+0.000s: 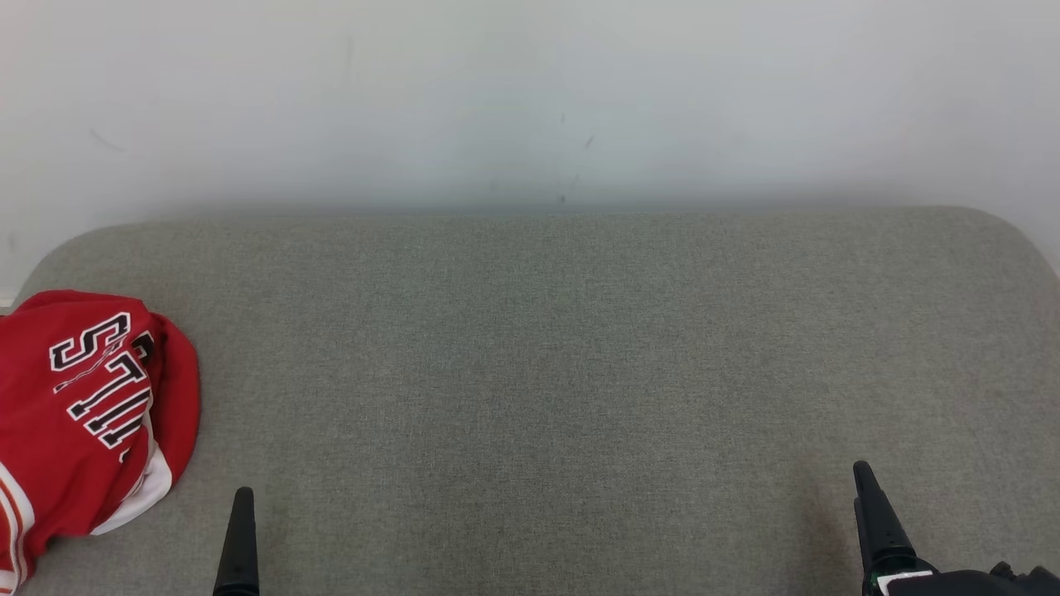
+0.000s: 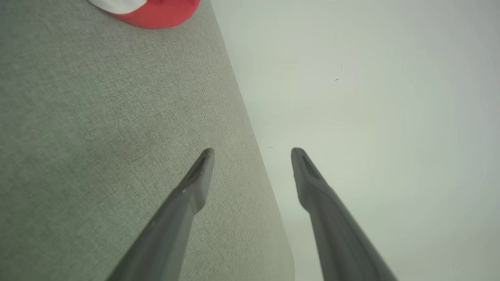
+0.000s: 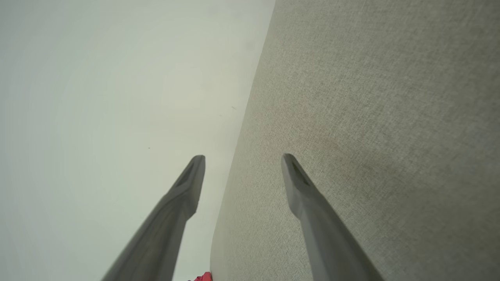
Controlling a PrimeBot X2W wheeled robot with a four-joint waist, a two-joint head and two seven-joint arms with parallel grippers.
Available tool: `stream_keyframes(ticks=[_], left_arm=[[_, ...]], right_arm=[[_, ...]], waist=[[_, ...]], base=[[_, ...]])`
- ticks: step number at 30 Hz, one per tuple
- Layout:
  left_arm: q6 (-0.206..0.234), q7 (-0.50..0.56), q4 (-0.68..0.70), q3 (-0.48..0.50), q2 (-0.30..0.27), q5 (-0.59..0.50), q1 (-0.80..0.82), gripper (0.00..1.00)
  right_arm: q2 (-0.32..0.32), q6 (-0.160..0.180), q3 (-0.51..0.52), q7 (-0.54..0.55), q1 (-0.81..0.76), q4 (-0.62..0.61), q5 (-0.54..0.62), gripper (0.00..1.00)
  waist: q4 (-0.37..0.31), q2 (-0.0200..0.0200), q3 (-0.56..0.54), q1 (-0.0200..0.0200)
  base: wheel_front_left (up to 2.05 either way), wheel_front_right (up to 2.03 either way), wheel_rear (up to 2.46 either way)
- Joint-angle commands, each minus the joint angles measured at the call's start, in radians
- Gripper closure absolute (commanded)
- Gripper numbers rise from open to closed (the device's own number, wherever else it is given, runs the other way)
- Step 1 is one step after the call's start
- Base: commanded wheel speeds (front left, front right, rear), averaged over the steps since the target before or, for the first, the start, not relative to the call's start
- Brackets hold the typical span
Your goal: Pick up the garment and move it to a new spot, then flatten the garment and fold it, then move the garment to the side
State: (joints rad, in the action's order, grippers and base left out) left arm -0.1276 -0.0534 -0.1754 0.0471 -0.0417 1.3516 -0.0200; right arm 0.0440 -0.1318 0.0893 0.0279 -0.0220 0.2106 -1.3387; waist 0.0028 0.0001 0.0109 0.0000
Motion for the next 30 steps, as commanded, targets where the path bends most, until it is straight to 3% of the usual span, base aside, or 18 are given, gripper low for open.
stream_keyframes(ticks=[1,17,30], left_arm=[[-0.002,-0.005,0.019,0.006,-0.005,-0.015,0.004,0.00],[-0.001,-0.056,0.064,0.029,-0.007,-0.354,-0.012,0.00],[0.036,-0.090,0.106,-0.006,-0.008,-0.601,-0.031,0.00]], right_arm=[[0.005,0.000,-0.003,-0.006,0.005,-0.014,0.016,0.00],[0.006,0.001,-0.047,-0.077,-0.013,-0.049,0.357,0.00],[0.006,0.001,-0.062,-0.124,-0.029,-0.071,0.609,0.00]], waist=[[0.000,-0.0001,0.000,0.0000],[0.000,-0.0001,0.002,0.0000],[0.001,-0.0001,0.003,0.0000]], base=[[0.00,0.00,0.00],[0.00,0.00,0.00],[0.00,0.00,0.00]])
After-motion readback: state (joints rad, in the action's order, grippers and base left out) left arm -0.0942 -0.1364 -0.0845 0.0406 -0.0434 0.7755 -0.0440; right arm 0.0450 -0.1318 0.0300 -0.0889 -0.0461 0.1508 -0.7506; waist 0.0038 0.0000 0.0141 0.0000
